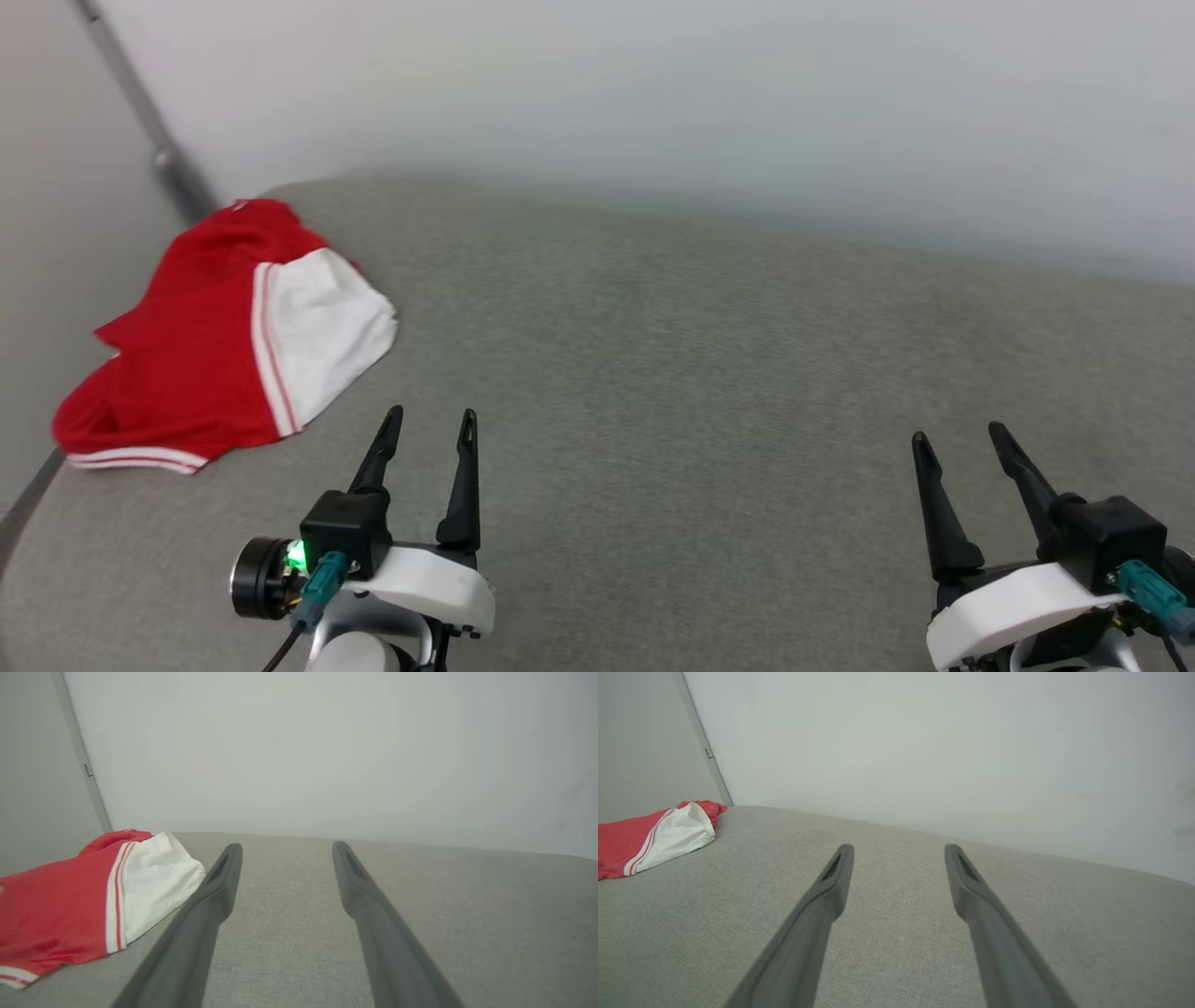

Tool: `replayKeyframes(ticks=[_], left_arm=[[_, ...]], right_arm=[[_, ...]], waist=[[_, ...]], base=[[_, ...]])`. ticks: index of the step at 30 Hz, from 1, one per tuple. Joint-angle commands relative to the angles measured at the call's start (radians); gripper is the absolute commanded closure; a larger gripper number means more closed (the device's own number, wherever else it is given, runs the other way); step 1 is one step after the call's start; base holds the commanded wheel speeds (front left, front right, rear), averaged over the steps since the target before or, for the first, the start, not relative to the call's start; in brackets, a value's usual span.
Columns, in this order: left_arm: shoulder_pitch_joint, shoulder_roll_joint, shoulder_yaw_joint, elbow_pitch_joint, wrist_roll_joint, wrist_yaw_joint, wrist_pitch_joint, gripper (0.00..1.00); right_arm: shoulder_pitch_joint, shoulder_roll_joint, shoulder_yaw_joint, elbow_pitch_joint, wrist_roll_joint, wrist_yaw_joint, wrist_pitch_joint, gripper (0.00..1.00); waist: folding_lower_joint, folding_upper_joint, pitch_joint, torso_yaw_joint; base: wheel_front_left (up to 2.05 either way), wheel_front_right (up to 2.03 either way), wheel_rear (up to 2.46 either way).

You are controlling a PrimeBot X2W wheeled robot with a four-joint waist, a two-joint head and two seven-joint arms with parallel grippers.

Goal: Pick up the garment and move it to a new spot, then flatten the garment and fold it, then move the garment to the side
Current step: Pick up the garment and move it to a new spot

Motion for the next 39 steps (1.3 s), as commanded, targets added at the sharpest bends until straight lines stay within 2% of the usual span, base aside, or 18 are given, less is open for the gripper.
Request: replayKeyframes(ticks=[1, 11, 17, 26, 32, 37, 39], left_arm=[[0.001, -0.001, 0.007, 0.002, -0.003, 0.001, -0.003, 0.0], [0.006, -0.002, 0.047, -0.012, 0.005, 0.006, -0.003, 0.0], [0.02, -0.002, 0.069, -0.033, -0.008, 0.015, -0.003, 0.0], [0.036, -0.002, 0.104, -0.073, -0.021, 0.027, -0.003, 0.0], [-0.02, -0.002, 0.11, -0.046, -0.029, 0.015, -0.003, 0.0], [-0.145, -0.001, 0.133, -0.011, -0.05, -0.001, -0.003, 0.0], [-0.223, 0.021, 0.148, 0.012, -0.045, -0.001, -0.003, 0.0]], right_arm=[[0.01, 0.002, 0.006, -0.004, -0.007, 0.0, 0.0, 0.0], [-0.016, 0.002, 0.039, -0.015, -0.005, 0.0, -0.001, 0.0], [-0.024, 0.002, 0.055, -0.02, -0.008, 0.0, 0.005, 0.0], [-0.063, 0.001, 0.081, -0.015, -0.025, 0.0, 0.015, 0.0], [-0.065, 0.002, 0.069, -0.034, -0.031, 0.0, 0.023, 0.0], [-0.109, -0.015, 0.087, -0.093, -0.041, -0.001, 0.044, 0.0], [-0.132, -0.032, 0.103, -0.114, -0.035, 0.0, 0.057, 0.0]], waist=[[0.0, 0.0, 0.003, 0.066], [0.0, 0.0, 0.017, 0.259], [0.0, 0.0, 0.022, 0.341], [0.0, 0.0, 0.048, 0.354], [0.0, 0.0, 0.071, 0.352], [0.0, 0.0, 0.171, 0.287], [0.0, 0.0, 0.227, 0.25]], base=[[0.0, 0.0, 0.0], [0.0, 0.0, 0.0], [0.0, 0.0, 0.0], [0.0, 0.0, 0.0], [0.0, 0.0, 0.0], [0.0, 0.0, 0.0], [0.0, 0.0, 0.0]])
